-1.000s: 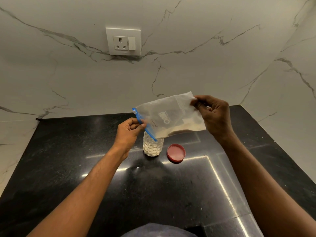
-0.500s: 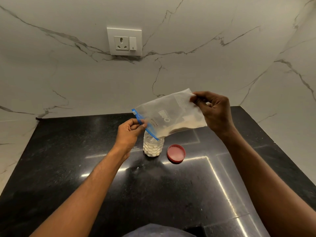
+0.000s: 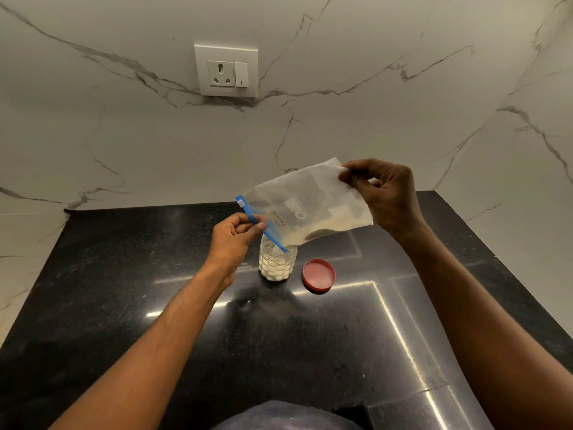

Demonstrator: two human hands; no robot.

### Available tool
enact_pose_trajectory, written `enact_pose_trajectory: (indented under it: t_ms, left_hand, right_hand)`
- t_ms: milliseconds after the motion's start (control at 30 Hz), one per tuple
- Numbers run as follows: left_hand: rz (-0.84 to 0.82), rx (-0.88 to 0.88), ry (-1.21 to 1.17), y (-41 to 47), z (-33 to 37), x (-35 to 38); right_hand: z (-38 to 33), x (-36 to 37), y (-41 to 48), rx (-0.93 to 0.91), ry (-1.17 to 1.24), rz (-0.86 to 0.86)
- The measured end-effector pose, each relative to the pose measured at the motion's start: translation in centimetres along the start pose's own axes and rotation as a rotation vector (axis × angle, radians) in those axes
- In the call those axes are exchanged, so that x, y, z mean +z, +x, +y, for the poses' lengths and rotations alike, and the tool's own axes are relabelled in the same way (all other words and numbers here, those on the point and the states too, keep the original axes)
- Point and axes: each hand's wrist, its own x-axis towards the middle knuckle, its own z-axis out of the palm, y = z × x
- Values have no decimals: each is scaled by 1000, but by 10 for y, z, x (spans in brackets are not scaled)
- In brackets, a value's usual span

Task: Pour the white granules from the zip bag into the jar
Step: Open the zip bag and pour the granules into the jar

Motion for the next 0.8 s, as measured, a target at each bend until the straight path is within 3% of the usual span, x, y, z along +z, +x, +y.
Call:
enact_pose_trajectory:
  t_ms: [400, 633, 800]
  left_hand:
    - [-10, 4, -5, 0, 0, 1]
    - [-54, -36, -55, 4, -8, 3]
    - [-29, -73, -135, 7, -12, 4]
  right_hand:
    - [-1, -3, 2, 22, 27, 33]
    - [-5, 4, 1, 28, 35, -75]
    - [9, 5, -6, 170, 10, -266]
